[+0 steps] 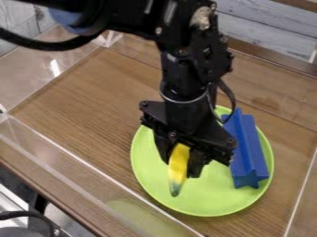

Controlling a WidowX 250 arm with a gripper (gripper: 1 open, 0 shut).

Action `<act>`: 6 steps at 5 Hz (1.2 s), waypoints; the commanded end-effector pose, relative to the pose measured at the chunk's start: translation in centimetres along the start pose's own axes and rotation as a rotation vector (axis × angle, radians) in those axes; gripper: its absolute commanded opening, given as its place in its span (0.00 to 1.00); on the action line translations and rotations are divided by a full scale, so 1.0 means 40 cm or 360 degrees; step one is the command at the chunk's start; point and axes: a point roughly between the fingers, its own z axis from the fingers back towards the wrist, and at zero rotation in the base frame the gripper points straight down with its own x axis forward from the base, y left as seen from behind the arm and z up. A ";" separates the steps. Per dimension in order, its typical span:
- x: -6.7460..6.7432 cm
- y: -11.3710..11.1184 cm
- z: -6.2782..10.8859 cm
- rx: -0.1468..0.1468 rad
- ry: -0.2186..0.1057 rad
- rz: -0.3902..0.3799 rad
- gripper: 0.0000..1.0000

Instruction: Put the banana in the green plate

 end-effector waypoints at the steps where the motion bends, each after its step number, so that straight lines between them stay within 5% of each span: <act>1: 0.019 0.005 0.008 -0.0007 -0.0039 0.0026 0.00; 2: 0.024 0.009 0.002 -0.0006 -0.0028 0.0039 0.00; 3: 0.026 0.009 0.002 -0.0011 -0.0028 0.0045 1.00; 6: 0.041 0.025 0.018 -0.0011 -0.0024 0.0040 1.00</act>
